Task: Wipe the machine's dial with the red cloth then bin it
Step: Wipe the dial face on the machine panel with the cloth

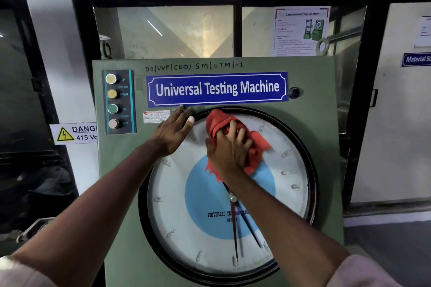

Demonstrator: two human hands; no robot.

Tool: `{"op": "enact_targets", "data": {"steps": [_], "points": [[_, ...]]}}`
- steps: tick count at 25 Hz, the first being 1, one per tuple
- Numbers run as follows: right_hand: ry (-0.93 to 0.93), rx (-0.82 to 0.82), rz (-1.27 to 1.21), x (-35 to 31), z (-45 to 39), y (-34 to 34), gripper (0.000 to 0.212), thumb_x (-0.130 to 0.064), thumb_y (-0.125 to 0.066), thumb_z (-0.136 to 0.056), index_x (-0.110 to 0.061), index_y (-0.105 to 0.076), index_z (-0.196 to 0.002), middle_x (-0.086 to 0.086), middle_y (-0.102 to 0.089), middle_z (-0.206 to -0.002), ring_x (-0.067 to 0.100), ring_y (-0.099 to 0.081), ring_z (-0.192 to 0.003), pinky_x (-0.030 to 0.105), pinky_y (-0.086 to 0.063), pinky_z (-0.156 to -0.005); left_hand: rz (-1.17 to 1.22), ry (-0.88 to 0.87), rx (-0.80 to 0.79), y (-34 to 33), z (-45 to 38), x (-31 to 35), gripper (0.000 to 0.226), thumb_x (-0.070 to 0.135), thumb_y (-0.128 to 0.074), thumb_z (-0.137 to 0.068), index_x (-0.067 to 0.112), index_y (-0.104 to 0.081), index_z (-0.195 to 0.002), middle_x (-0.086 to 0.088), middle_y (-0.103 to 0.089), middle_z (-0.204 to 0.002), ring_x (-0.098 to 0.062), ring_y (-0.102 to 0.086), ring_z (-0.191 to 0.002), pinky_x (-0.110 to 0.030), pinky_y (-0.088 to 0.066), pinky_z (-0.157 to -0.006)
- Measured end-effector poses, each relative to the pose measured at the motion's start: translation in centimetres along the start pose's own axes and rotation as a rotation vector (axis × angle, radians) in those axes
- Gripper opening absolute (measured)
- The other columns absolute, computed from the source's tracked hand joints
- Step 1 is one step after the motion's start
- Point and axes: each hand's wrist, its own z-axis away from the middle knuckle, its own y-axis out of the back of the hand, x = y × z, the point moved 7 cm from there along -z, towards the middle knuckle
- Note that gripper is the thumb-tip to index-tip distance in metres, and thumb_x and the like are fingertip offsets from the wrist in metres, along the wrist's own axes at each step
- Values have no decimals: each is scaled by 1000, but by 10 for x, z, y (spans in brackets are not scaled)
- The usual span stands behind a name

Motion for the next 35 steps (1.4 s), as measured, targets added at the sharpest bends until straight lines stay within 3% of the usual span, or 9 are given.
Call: {"op": "enact_targets", "data": {"steps": [2,6,11,16,21,26,30,35], "points": [[97,31,45,9,-4,-1,45,-61,-56,-92,-20,-75,-92,14,-61,-129,36,-55,-108,47,-41,-82,-142,-20,-1,2,0,-3,73,70,-9,-101,37,-2,-166,5,7,-175,-14,6,-161,-48,-4,-130],[-50,87,-32,10,0,2,47,-61,-53,-95,-19,-73,-86,16,-61,-119,35,-54,-101,45,-40,-78,-302,-36,64,13,4,-6,67,62,-13,-105,39,6,-165,5,14,-174,-15,11,-161,-47,0,-130],[422,-15,48,-64,27,-22,43,-61,-48,-95,-26,-71,-101,11,-58,-122,34,-50,-102,49,-39,-83,-345,-15,161,31,6,-19,61,54,-11,-108,38,4,-165,1,12,-174,-16,11,-161,-46,5,-130],[263,-18,-9,-75,42,-21,39,-57,-52,-94,-24,-73,-94,14,-58,-120,36,-51,-102,50,-39,-84,-454,-29,194,39,5,-26,60,51,-11,-109,37,3,-166,1,9,-175,-18,9,-161,-48,4,-130],[624,-105,34,-105,102,-43,41,-57,-57,-94,-23,-77,-81,10,-55,-125,34,-48,-104,50,-38,-85,-475,-22,230,35,12,-29,61,50,-16,-110,34,-1,-167,-1,7,-175,-20,7,-162,-49,2,-130],[472,-148,-62,-116,115,-41,37,-55,-56,-91,-24,-75,-83,11,-54,-128,35,-48,-106,49,-36,-86,-461,-5,223,34,10,-34,62,51,-16,-110,33,0,-167,-1,8,-175,-20,8,-162,-50,1,-130],[647,-269,-4,-118,189,-67,31,-56,-63,-89,-29,-77,-86,5,-61,-130,31,-44,-110,49,-35,-90,-396,35,233,28,13,-37,60,49,-13,-110,34,1,-166,2,10,-175,-19,9,-162,-49,2,-130],[535,-272,-11,-124,178,-63,39,-53,-64,-92,-18,-78,-81,9,-60,-127,33,-51,-105,51,-41,-88,-328,71,266,22,15,-39,59,47,-12,-110,33,0,-167,3,8,-176,-18,6,-162,-49,1,-130]]}}
